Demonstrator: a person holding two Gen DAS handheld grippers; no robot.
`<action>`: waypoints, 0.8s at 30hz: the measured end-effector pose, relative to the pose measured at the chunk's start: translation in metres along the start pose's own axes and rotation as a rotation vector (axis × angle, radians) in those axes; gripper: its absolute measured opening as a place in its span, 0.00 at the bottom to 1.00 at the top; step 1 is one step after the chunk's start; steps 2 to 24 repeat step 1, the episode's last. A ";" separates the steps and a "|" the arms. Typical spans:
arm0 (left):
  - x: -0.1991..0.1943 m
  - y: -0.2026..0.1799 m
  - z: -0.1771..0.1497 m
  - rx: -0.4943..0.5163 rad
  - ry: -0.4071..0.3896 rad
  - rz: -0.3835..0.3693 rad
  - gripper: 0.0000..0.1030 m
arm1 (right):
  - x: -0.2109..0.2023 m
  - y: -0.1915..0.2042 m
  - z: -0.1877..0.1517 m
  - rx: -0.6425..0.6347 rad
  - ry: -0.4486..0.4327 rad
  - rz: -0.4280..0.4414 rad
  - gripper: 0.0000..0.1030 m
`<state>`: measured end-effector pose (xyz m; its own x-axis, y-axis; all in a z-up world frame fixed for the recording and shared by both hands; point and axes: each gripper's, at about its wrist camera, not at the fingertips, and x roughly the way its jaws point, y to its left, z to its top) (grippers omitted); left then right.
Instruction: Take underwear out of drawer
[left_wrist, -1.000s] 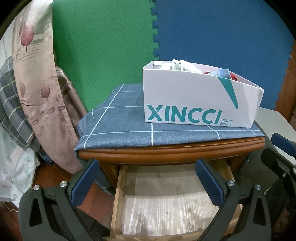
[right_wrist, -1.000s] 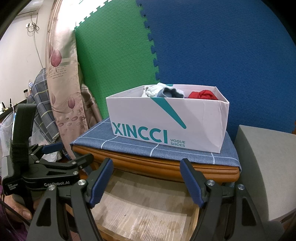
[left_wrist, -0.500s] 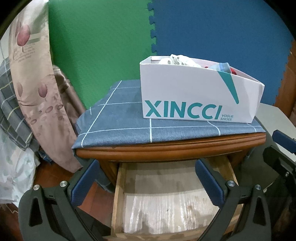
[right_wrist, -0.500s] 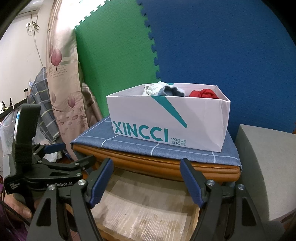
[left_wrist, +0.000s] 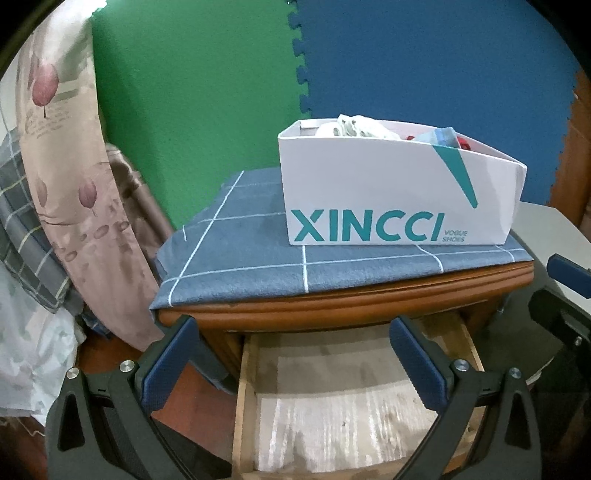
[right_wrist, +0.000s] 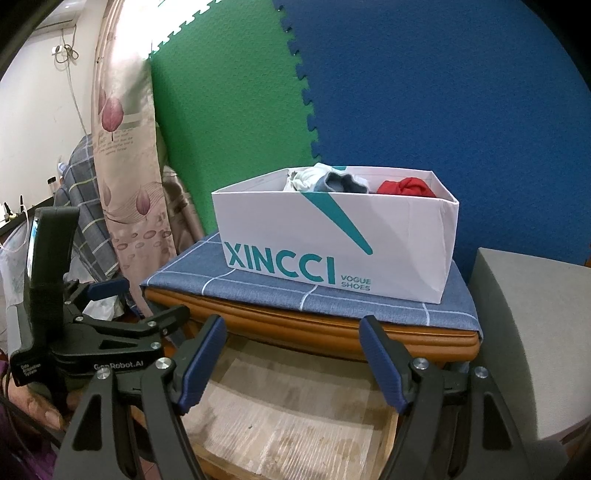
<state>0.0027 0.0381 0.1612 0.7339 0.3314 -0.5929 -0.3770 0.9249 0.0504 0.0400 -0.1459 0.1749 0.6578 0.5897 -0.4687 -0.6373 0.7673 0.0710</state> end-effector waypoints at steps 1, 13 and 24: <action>0.001 0.000 0.001 -0.002 0.005 0.001 1.00 | 0.000 -0.001 0.000 0.000 -0.002 -0.003 0.74; 0.001 0.000 0.001 -0.002 0.005 0.001 1.00 | 0.000 -0.001 0.000 0.000 -0.002 -0.003 0.74; 0.001 0.000 0.001 -0.002 0.005 0.001 1.00 | 0.000 -0.001 0.000 0.000 -0.002 -0.003 0.74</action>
